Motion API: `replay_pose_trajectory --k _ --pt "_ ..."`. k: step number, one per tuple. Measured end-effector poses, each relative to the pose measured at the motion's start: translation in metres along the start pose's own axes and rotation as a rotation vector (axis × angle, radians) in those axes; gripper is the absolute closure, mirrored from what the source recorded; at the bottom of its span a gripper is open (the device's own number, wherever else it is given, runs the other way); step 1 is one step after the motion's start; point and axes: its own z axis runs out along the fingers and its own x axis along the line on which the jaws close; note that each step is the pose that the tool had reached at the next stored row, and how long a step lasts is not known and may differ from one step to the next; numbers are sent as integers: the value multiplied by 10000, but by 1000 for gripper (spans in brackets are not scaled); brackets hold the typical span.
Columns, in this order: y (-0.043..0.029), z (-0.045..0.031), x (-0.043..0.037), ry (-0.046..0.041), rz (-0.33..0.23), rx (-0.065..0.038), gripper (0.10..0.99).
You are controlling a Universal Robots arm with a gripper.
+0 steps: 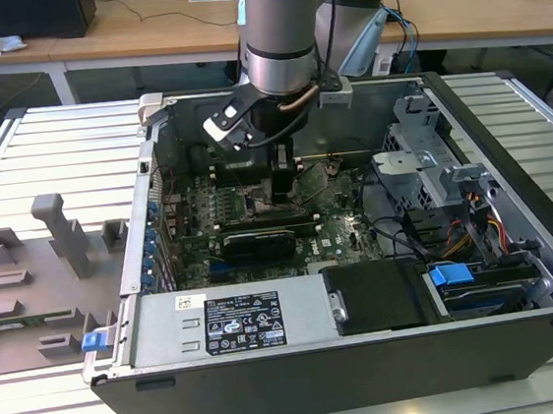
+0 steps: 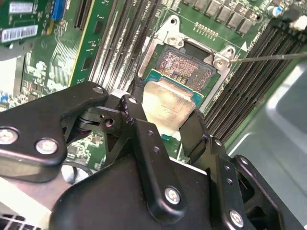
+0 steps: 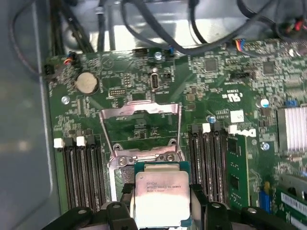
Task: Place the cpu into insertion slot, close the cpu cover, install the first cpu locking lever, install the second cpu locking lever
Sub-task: 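Place the cpu into insertion slot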
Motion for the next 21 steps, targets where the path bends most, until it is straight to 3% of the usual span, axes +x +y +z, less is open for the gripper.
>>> replay_pose_trajectory --k 3,13,17,21 --pt "0 0 0 -6 -752 -11 541" --pt "0 0 6 14 -768 -10 541" --pt "-51 5 10 16 -767 -11 541" --pt "-72 75 44 18 -767 -11 541"
